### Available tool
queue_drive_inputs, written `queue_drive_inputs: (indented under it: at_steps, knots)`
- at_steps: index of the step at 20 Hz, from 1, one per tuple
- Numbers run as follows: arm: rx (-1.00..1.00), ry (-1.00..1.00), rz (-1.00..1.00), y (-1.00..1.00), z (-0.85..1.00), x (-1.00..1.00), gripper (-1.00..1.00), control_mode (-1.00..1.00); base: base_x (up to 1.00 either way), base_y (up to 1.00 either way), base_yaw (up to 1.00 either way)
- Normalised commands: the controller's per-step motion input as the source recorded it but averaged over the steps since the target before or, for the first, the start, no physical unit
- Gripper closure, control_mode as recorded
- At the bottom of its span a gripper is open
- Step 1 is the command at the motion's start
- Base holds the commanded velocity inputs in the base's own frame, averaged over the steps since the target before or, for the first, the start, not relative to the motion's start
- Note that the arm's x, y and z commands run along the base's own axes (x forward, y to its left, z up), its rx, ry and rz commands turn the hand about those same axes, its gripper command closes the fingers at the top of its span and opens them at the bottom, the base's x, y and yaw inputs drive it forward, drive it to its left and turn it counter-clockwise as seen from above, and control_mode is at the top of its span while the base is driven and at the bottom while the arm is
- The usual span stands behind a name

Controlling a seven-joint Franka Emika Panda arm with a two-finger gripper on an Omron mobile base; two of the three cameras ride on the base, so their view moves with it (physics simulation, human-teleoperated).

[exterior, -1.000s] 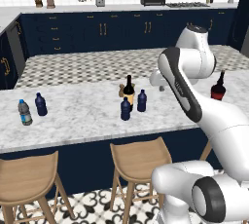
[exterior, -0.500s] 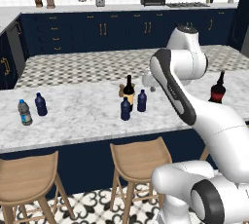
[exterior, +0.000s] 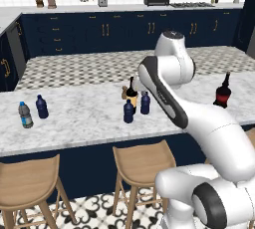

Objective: Move the plastic bottles in the middle to the plastics group, and the glass bottles in the middle to the glass group.

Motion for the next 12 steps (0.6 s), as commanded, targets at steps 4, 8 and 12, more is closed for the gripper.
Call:
queue_drive_inputs:
  at_steps: [4,8,12]
  knots:
    - [0.0,-0.02,0.0,0.16,-0.23,0.61,-1.0,-1.0,0.0,0.0,0.0]
    - [0.0,0.0,0.0,0.0,-0.14,0.57,-1.0,-1.0,0.0,0.0,0.0]
    - [0.0,0.0,0.0,0.0,-0.42,0.45,-1.0,-1.0,0.0,0.0,0.0]
